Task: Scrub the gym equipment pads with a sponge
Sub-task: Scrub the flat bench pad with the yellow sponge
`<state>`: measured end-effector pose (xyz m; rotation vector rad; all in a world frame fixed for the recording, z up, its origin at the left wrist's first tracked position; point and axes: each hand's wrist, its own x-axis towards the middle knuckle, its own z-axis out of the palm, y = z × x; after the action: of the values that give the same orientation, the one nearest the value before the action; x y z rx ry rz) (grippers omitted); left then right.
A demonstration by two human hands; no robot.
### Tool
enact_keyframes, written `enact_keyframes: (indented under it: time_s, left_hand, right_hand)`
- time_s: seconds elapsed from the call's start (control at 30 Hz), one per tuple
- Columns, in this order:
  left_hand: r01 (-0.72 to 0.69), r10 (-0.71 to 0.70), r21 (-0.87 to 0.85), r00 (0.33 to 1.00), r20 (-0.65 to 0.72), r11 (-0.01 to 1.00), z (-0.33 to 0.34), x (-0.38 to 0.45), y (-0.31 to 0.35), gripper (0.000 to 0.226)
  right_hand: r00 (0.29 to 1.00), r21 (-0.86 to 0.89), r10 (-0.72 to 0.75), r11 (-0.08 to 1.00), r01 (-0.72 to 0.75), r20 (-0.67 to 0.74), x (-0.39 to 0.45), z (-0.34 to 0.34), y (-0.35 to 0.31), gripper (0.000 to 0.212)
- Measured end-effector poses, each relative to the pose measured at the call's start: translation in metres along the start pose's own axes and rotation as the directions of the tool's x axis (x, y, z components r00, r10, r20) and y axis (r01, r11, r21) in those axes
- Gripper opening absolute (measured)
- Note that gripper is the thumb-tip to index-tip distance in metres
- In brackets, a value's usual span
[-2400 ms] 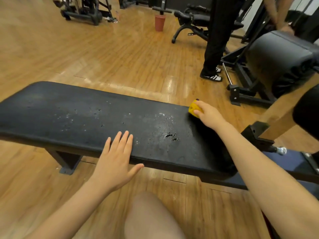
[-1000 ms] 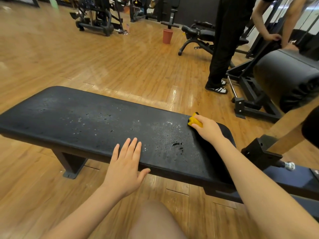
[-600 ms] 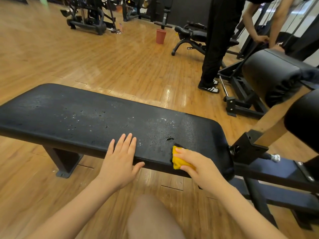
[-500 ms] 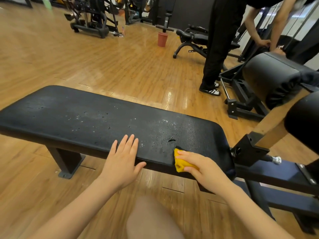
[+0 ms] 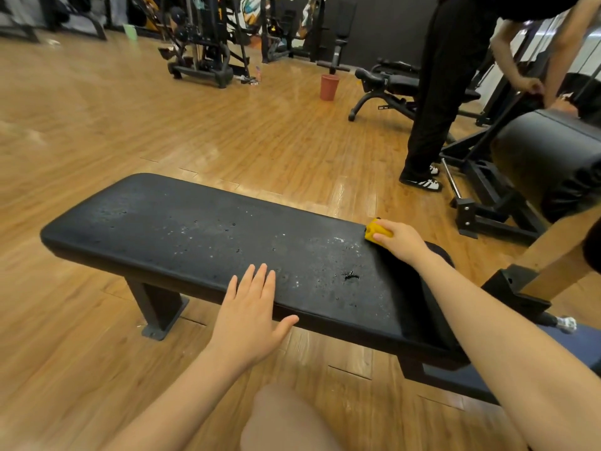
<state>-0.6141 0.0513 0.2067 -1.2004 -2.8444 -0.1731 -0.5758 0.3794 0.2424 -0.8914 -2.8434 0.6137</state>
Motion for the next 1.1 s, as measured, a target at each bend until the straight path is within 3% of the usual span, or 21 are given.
enact_keyframes:
  time_s: [0.17,0.33,0.53,0.73,0.87,1.0,1.1]
  left_hand:
    - [-0.027,0.027,0.013,1.000,0.010,1.000,0.002,-0.002,-0.015,0.084]
    - [-0.061,0.061,0.000,0.998,0.032,0.998,0.003,0.003,-0.022,0.104]
    - [-0.102,0.103,0.088,0.995,-0.004,0.991,0.015,0.007,-0.046,0.081]
    - [-0.116,0.123,0.107,0.990,-0.066,0.987,0.020,0.004,-0.053,0.077]
    - [-0.105,0.113,0.111,0.991,-0.069,0.988,0.018,0.006,-0.052,0.074]
    - [-0.107,0.116,0.126,0.991,-0.060,0.986,0.016,0.007,-0.053,0.072]
    - [-0.100,0.110,0.126,0.992,-0.067,0.987,0.016,0.007,-0.052,0.072]
  right_hand:
    - [0.998,-0.053,-0.015,0.999,0.012,-0.064,-0.017,0.008,-0.007,0.044]
    - [0.991,-0.095,-0.131,0.987,0.131,0.005,-0.066,0.018,-0.021,0.043]
    - [0.910,-0.045,-0.395,0.914,0.403,0.125,-0.146,0.032,-0.033,0.045]
    - [0.902,0.135,-0.421,0.903,0.408,0.093,-0.128,0.020,-0.028,0.042]
    - [0.952,0.200,-0.289,0.932,0.304,-0.100,-0.071,0.000,-0.024,0.043]
    - [0.995,0.105,-0.071,0.991,0.078,-0.067,0.002,-0.001,-0.013,0.040]
    - [0.999,-0.003,0.004,1.000,-0.004,-0.037,0.017,0.011,-0.016,0.040]
